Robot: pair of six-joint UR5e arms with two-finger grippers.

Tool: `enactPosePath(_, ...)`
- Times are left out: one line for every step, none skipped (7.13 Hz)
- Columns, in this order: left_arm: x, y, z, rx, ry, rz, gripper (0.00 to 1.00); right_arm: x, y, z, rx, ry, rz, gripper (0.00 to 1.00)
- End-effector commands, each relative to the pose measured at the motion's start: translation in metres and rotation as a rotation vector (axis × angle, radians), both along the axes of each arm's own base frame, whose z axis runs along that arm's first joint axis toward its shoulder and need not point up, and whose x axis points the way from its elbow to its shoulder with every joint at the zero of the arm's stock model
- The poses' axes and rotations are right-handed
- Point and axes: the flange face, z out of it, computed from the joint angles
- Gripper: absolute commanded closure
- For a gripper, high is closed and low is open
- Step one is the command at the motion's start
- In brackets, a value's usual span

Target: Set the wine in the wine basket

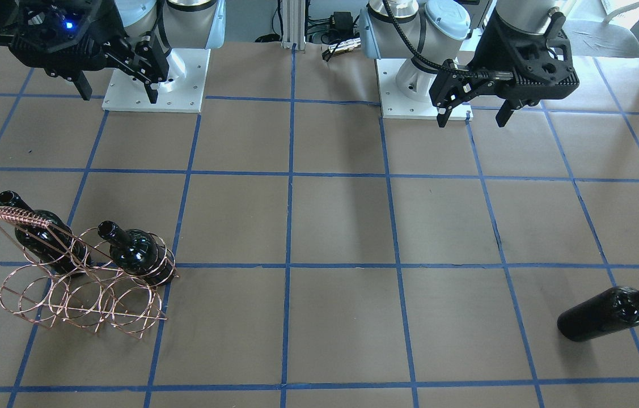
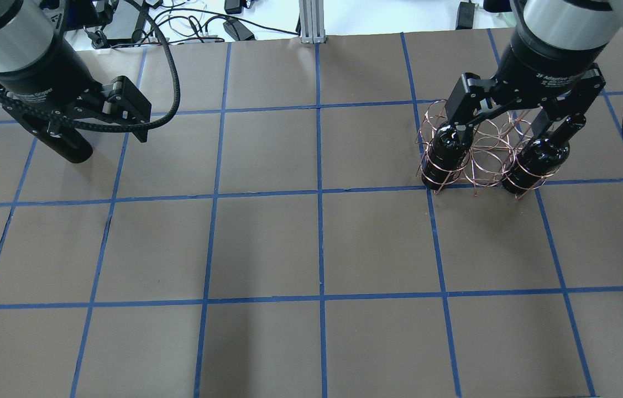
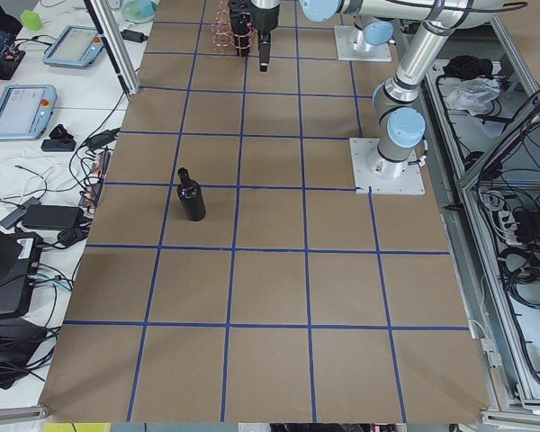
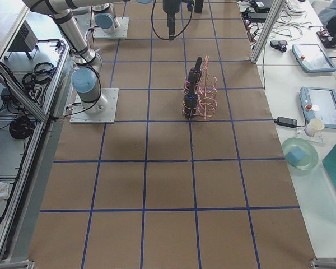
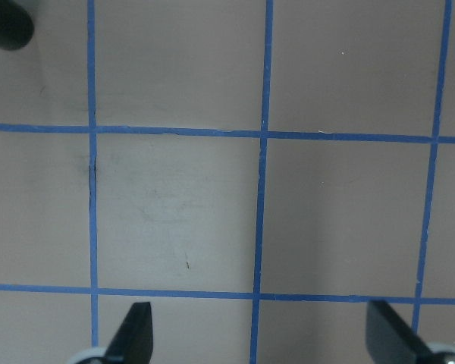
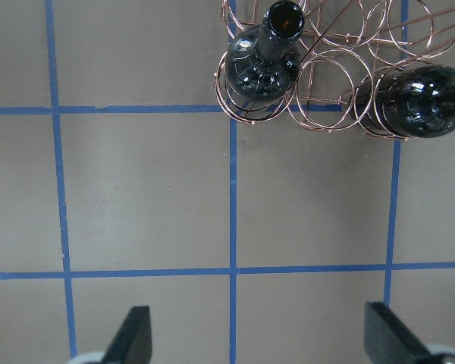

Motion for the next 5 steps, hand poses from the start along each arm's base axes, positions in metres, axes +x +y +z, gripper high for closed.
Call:
enactPosePath(0.0000,0.0015,-0.0024,0.005,-0.002,-0.013,0.00,0.0006,-0.0009,-0.0003,-0.003,0.000,0.001,0.00)
enactPosePath(0.0009,0.0014,-0.0024,0.006,-0.003,-0.010,0.00,0.0006,-0.0008,-0.0004,-0.002,0.000,0.001,0.00)
enactPosePath(0.0009,0.0014,-0.0024,0.006,-0.003,-0.010,0.00,0.0006,-0.0008,-0.0004,-0.002,0.000,0.001,0.00)
enactPosePath(0.0009,0.0014,-0.0024,0.006,-0.003,-0.011,0.00,0.0006,-0.0006,-0.0006,0.000,0.000,0.001,0.00)
enactPosePath(0.0038,0.0008,-0.0024,0.006,-0.005,-0.008,0.00,0.0006,-0.0005,-0.0007,0.001,0.000,0.000,0.00)
